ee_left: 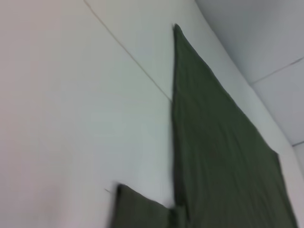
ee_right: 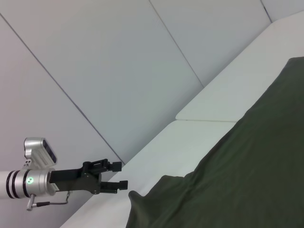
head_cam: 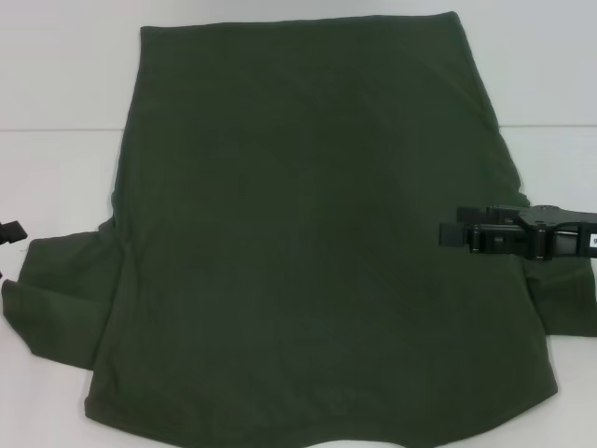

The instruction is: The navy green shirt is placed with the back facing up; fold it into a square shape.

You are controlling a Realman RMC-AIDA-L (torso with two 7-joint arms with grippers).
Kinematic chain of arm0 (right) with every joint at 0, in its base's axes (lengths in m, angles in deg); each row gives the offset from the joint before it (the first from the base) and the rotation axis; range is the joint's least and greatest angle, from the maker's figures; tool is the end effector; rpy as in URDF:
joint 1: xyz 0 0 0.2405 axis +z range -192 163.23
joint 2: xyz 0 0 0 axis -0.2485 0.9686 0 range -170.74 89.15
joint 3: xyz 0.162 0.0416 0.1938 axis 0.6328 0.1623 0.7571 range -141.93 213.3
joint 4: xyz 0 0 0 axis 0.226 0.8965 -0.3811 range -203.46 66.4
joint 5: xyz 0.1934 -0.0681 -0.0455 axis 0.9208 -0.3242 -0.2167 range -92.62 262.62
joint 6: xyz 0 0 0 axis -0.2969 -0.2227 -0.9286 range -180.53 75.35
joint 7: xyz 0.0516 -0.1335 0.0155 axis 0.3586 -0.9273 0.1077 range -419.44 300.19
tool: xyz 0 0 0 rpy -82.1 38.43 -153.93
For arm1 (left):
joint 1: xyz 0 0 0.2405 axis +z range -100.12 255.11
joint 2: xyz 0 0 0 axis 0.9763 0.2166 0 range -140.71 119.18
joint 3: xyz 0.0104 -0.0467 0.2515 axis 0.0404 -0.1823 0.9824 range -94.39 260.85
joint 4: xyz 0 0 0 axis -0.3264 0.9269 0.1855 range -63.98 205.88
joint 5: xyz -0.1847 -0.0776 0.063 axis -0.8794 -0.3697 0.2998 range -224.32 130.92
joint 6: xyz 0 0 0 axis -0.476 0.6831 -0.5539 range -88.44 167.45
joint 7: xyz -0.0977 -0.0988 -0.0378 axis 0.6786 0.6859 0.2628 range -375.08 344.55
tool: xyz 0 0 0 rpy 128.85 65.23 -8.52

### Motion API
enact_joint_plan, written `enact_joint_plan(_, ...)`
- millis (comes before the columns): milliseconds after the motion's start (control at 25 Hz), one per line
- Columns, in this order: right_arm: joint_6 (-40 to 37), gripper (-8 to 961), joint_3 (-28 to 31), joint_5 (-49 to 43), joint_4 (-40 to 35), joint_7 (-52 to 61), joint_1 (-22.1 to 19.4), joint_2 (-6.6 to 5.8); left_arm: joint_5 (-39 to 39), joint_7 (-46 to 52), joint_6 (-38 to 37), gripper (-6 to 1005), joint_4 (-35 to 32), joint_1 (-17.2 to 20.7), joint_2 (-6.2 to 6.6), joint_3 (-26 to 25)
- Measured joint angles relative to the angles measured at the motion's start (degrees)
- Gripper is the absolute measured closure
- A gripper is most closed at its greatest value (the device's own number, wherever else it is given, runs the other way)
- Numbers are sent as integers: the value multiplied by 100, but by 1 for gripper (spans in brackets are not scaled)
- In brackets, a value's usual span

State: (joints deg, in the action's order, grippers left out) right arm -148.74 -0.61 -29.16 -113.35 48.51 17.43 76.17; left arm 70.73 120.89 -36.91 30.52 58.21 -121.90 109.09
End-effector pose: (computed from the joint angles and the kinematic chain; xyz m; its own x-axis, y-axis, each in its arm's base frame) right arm 0.2443 0.3421 0.0429 0.5646 -0.6212 -0.5434 -0.7033 -0.7067 0.0772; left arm -0.3880 0.3045 0.1071 -0.1584 0.6701 0.7251 0.9874 0.1061 0.1176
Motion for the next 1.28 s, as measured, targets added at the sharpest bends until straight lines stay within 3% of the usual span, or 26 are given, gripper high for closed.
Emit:
enact_joint_plan(520,-53,40,70,8,-39,54,-49,-7,111,-570,576,177,188,37,-100,30)
enact_joint_plan(1280,-108,41,235,65,-45,59,-29,-37,149,-527,368,200,361,25,-102,222)
